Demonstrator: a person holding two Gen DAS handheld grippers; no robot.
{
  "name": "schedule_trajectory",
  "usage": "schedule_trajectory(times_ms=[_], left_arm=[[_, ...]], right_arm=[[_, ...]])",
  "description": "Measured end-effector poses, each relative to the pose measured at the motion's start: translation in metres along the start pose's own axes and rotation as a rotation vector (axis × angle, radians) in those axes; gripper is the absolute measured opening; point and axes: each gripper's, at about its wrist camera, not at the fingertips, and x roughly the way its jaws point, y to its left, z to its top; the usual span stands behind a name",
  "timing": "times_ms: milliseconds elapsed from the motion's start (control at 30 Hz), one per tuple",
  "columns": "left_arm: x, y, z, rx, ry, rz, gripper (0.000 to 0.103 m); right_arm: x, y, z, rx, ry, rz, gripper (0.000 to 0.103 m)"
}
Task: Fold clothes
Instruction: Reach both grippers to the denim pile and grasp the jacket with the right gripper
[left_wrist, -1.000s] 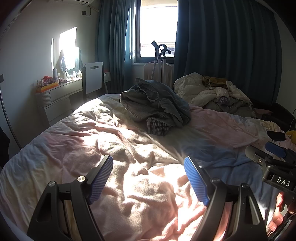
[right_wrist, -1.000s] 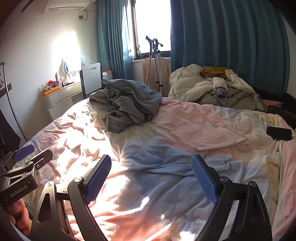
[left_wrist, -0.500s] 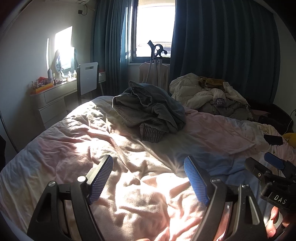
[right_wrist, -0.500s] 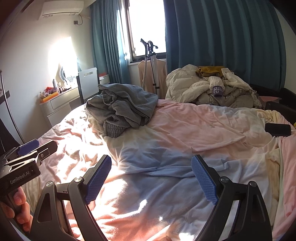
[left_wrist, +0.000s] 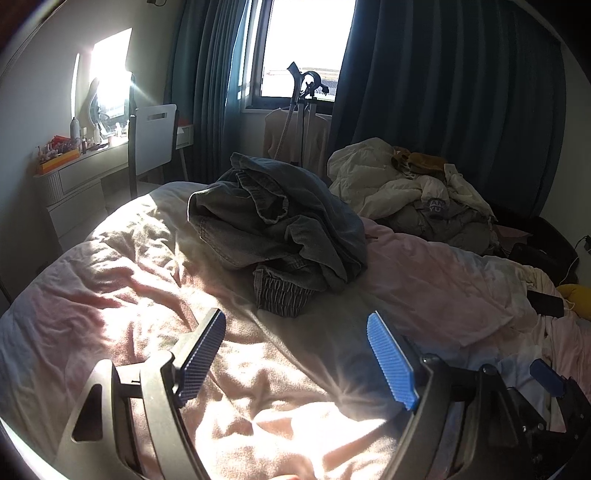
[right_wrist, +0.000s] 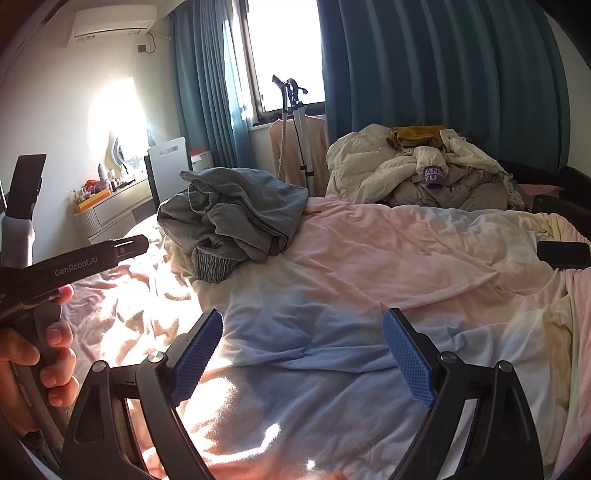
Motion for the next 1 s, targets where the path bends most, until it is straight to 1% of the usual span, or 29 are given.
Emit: schedule_trajectory(times_ms=[167, 300, 400, 467, 567, 667, 733, 767, 867, 933, 1000], left_arm=[[0.018, 0.011, -0.006, -0.018, 0.039, -0.021, 0.081], [0.032, 0.023, -0.012, -0.036, 0.069, -0.025, 0.081], [0.042, 0.034, -0.014, -0.090, 0.115, -0.048, 0.081], [0.043, 0.038, -0.015, -0.110, 0.116, -0.051, 0.081], [0.042, 0.040, -0.017, -0.107, 0.105, -0.045, 0.081], [0.048, 0.045, -0.017, -0.119, 0.116, -0.052, 0.081], [0.052, 0.051, -0.018, -0.135, 0.128, -0.063, 0.081], [0.055, 0.054, -0.019, -0.142, 0.130, -0.067, 0.081], [0.068, 0.063, -0.022, -0.179, 0.153, -0.069, 0.081], [0.075, 0.068, -0.024, -0.204, 0.168, -0.080, 0.081], [0.081, 0.071, -0.025, -0.213, 0.176, -0.078, 0.081]], right_arm=[[0.026, 0.010, 0.013, -0.048, 0.010, 0.018, 0.089], [0.053, 0.025, 0.041, -0.101, -0.001, 0.042, 0.089], [0.080, 0.041, 0.069, -0.133, -0.009, 0.092, 0.089], [0.100, 0.052, 0.087, -0.143, -0.014, 0.142, 0.089], [0.129, 0.074, 0.112, -0.161, -0.012, 0.191, 0.089], [0.164, 0.104, 0.133, -0.206, 0.008, 0.237, 0.089], [0.190, 0.124, 0.146, -0.231, 0.036, 0.273, 0.089], [0.204, 0.135, 0.152, -0.253, 0.048, 0.283, 0.087], [0.242, 0.166, 0.162, -0.343, 0.066, 0.276, 0.080], [0.263, 0.183, 0.164, -0.390, 0.060, 0.244, 0.080], [0.287, 0.192, 0.165, -0.394, 0.076, 0.224, 0.080]])
